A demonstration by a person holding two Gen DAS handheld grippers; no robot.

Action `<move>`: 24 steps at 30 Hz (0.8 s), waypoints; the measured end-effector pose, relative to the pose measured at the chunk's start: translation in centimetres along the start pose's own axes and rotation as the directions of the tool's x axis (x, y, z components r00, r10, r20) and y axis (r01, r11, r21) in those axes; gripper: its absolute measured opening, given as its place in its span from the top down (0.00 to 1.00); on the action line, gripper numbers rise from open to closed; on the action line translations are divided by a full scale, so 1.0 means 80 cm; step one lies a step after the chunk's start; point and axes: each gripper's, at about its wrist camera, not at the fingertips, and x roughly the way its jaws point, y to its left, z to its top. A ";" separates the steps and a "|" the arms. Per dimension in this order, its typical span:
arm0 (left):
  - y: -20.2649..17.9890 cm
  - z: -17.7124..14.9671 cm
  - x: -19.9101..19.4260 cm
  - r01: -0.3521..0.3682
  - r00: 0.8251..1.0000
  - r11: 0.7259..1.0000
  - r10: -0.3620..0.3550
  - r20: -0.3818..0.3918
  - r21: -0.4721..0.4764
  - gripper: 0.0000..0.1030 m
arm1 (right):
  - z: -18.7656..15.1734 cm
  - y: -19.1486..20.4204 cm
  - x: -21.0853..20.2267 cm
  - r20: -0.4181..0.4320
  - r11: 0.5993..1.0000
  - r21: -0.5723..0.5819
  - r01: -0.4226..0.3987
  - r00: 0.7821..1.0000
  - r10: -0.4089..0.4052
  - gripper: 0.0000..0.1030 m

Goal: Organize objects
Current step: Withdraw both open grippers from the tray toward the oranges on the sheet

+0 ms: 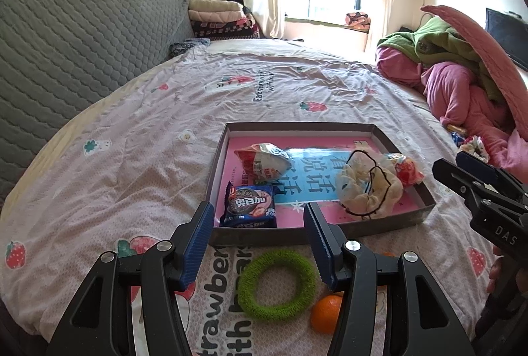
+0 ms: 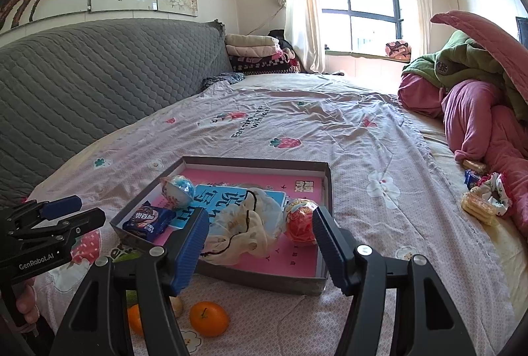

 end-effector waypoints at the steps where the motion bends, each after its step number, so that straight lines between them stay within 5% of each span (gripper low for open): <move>1: -0.001 -0.001 -0.002 -0.001 1.000 1.000 0.001 0.002 0.003 0.44 | 0.000 0.001 -0.001 0.001 1.000 -0.002 -0.002 1.000 0.002 0.37; 24: -0.019 -0.030 -0.025 0.041 0.999 0.999 -0.040 -0.023 0.034 0.43 | -0.019 0.018 -0.015 0.001 0.999 -0.053 0.005 1.000 -0.005 0.37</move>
